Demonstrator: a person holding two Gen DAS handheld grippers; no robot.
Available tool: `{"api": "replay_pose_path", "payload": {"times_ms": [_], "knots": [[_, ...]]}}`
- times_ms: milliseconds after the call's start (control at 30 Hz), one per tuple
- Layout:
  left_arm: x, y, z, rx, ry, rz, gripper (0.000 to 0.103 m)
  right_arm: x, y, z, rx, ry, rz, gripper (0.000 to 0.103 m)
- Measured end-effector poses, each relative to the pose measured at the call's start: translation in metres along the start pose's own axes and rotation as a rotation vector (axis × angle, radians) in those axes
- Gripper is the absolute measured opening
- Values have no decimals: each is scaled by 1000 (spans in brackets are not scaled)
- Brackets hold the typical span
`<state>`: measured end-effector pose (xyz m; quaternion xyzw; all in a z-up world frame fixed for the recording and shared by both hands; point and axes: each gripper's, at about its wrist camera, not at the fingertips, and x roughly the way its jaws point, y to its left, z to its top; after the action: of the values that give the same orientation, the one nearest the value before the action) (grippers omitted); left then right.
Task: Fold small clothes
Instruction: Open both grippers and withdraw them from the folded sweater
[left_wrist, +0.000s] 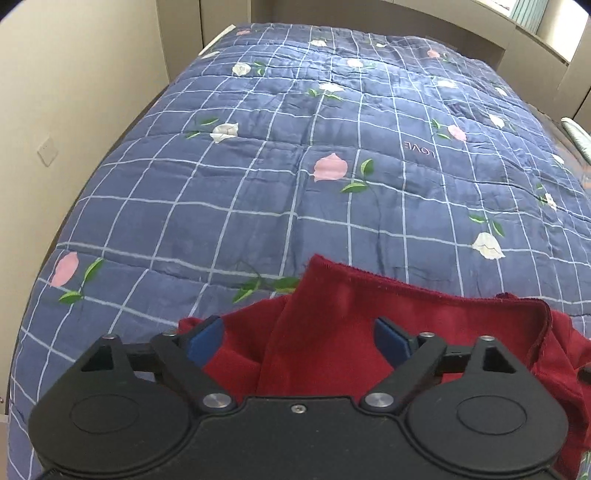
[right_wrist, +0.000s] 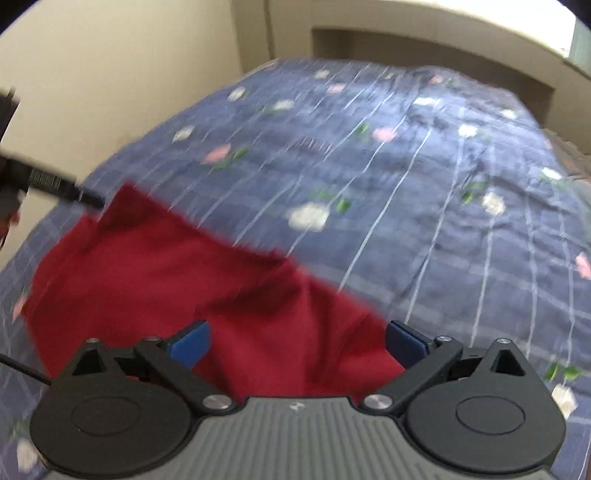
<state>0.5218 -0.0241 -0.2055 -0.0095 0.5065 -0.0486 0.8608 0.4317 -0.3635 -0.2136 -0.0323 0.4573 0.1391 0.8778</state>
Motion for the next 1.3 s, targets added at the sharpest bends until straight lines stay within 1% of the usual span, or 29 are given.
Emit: {"api": "replay_pose_path", "payload": {"times_ms": [67,133,200,233,300,333,433,500,567,633,800,833,900,1100,1233,1300], "knots": [[3,1,-10,1,11,19,92,5,6,-11,-16,40,-12,103],[10,2,-20,-8,36,49,92,9,7,-20,-14,57,-35,103],[17,4,-29,-22,58,83,92,11,4,-28,1,53,-109,103],[20,5,-33,-32,66,100,92,11,-1,-29,20,45,-171,103],[26,8,-38,-49,84,125,92,8,-13,-30,87,18,-277,103],[28,9,-40,-51,93,132,92,6,-24,-30,152,5,-337,103],[29,10,-47,-44,90,161,92,-2,-50,-33,320,-11,-410,103],[26,10,-50,-39,88,172,92,-4,-60,-36,382,1,-471,103],[22,11,-52,-40,89,179,92,-10,-70,-42,452,-6,-446,103],[18,11,-55,-41,88,173,92,-17,-71,-44,483,-31,-429,103],[7,9,-62,-50,91,162,93,-29,-48,-39,440,-63,-401,103],[3,8,-63,-58,87,152,95,-32,-45,-38,438,-69,-398,103],[-4,7,-67,-72,87,136,98,-43,-30,-37,441,-89,-393,103],[-43,0,-90,-82,55,83,100,-83,30,-48,442,-135,-353,103],[-80,3,-115,-87,50,22,100,-123,80,-64,421,-165,-347,103],[-109,7,-130,-95,46,-8,100,-146,106,-70,414,-174,-348,103]]}}
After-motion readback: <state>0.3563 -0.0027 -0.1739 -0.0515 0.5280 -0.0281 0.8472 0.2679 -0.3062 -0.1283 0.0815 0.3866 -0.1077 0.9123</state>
